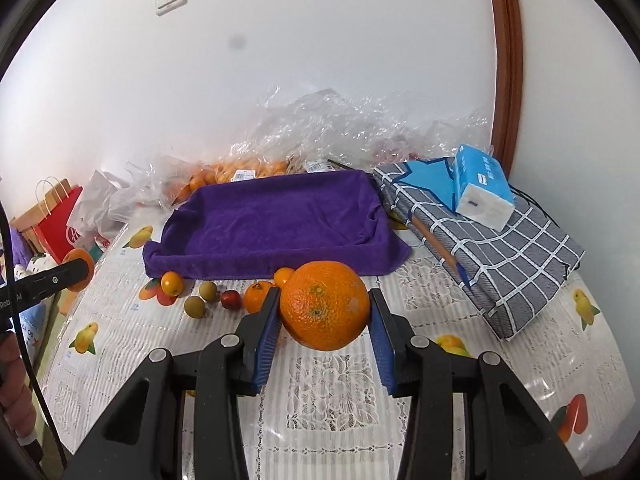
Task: Organize fruits
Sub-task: 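Carry both held oranges onto the purple towel and open both tools, then lift both tools off the towel back toward the loose fruit, then grasp an orange with the right tool while the left tool grasps another orange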
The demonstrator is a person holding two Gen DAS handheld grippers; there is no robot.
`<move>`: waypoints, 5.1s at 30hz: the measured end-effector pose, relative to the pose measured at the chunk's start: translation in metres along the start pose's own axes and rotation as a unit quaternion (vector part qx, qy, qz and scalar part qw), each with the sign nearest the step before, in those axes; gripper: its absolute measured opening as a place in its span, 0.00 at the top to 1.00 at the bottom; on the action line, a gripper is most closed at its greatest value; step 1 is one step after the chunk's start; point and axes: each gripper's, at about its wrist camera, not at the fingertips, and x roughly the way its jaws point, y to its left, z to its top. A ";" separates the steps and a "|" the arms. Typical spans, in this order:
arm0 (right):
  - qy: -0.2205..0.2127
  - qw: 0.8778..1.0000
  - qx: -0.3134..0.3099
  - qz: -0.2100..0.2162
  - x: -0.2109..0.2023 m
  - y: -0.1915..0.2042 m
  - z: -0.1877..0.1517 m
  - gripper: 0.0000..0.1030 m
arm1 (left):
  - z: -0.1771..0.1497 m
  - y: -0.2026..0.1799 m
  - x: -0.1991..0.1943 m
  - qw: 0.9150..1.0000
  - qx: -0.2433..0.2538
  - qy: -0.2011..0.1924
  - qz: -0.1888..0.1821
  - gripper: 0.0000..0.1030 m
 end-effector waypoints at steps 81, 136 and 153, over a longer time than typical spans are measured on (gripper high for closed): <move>0.030 0.999 -0.019 -0.016 0.137 -0.001 0.034 0.22 | 0.026 0.001 0.137 0.998 0.056 0.028 0.024 0.35; 0.093 0.995 -0.022 0.039 0.156 -0.013 -0.017 0.64 | -0.037 0.057 0.117 0.999 -0.028 0.033 -0.023 0.36; 0.045 0.997 0.000 0.069 0.137 -0.022 -0.017 0.64 | -0.011 0.047 0.152 0.999 -0.030 0.038 -0.015 0.67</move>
